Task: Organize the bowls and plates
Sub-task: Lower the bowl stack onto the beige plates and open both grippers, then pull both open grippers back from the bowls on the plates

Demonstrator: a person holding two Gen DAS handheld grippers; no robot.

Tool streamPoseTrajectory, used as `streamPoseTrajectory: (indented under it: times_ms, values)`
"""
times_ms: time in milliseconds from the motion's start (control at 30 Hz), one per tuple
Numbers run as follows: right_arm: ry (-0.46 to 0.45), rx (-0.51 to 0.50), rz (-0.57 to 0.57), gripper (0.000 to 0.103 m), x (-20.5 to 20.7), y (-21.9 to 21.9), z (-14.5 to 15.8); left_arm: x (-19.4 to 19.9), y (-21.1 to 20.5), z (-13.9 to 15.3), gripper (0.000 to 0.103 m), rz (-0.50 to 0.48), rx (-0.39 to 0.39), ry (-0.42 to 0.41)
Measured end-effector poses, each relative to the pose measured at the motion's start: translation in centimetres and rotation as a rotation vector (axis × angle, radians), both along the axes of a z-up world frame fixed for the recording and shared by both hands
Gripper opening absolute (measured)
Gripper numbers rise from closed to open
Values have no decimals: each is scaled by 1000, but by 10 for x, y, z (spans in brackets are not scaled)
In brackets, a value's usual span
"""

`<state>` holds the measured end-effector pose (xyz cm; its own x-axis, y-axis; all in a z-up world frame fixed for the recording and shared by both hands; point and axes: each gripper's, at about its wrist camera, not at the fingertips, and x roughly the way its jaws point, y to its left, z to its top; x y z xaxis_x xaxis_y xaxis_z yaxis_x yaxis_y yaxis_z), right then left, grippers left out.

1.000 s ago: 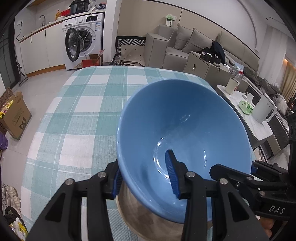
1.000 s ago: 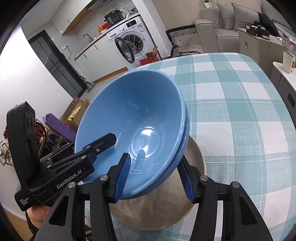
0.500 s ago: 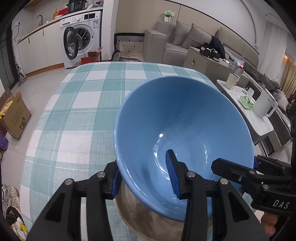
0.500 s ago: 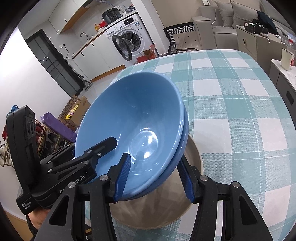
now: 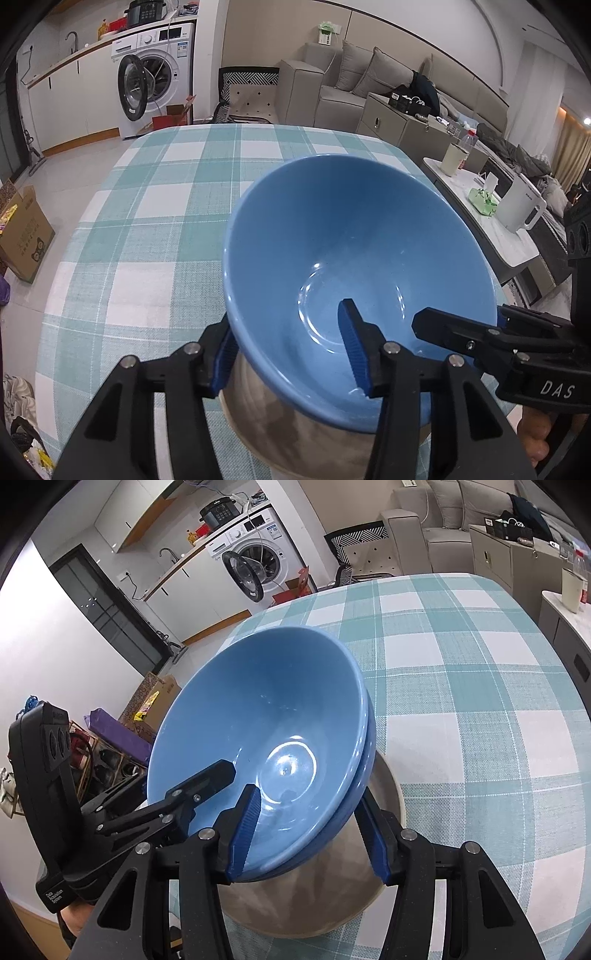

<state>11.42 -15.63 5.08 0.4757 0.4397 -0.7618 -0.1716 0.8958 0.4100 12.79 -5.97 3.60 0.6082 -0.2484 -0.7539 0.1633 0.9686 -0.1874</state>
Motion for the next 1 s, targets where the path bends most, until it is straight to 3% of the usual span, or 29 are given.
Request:
streamPoseTrajectory:
  times_ms: [133,167,233,333,400,600,1000]
  values:
    - [-10,3,6,56,0,-1,1,0,1,0,55,-9,-5,-1]
    - [-20,-1,9,59,-1,-1,2,-1,1,0,61,-11,2,0]
    - [-37,-8,12,74,-2,-1,4,-3,2,3,64,-14,9,-11]
    - [-61,-18,15,79,-2,-4,9,-8,6,9,74,-13,12,-37]
    - [-78,-17,13,85,-3,-8,12,-12,10,14,87,1,13,-62]
    - [-159,-27,46,101,-13,-16,18,-30,24,26,103,-3,36,-159]
    - [-423,-102,88,102,-63,-20,24,-74,44,13,103,21,53,-313]
